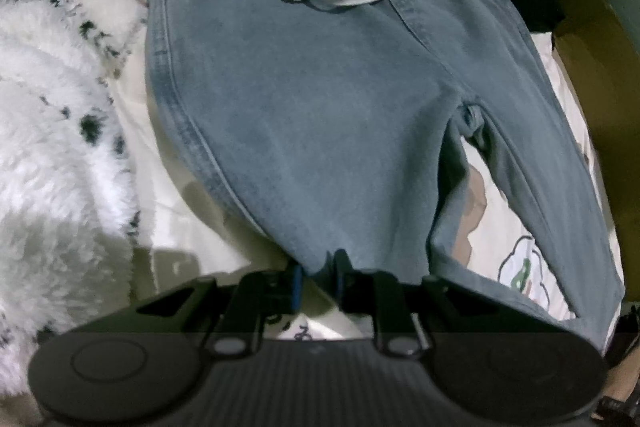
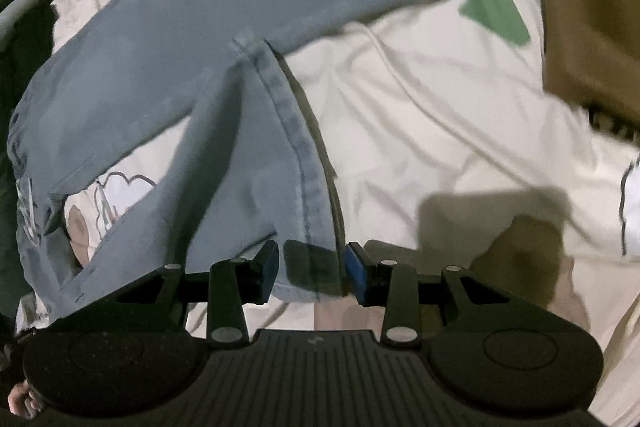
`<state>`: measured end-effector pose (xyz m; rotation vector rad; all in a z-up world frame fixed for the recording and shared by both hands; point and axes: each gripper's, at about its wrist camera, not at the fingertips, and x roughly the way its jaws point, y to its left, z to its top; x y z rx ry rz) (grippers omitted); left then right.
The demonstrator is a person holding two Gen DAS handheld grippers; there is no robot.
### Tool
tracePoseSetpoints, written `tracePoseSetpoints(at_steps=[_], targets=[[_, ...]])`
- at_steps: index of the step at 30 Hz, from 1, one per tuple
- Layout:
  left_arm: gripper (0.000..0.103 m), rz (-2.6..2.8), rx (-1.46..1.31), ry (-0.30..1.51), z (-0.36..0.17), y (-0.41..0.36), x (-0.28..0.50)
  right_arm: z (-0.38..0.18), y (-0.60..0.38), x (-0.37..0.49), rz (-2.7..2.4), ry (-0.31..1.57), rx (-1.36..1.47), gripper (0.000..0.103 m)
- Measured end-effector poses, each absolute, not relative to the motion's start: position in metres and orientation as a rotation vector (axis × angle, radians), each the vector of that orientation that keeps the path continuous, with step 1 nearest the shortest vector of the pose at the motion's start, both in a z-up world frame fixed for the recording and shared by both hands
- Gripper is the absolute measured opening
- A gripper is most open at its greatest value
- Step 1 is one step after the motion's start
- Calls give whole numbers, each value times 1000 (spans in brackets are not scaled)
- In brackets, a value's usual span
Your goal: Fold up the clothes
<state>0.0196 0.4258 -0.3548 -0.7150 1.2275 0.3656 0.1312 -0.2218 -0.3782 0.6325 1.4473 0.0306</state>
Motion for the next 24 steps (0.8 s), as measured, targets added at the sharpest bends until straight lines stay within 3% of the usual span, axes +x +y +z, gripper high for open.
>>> tracePoseSetpoints(at_steps=[15, 19, 24], targets=[[16, 362, -711, 1241, -363, 427, 17, -430, -222, 81, -123, 1326, 983, 44], [16, 362, -708, 1242, -364, 427, 16, -433, -224, 61, -211, 1280, 1149, 47], [16, 367, -704, 1244, -366, 424, 18, -442, -220, 35, -288, 1176, 1341, 59]])
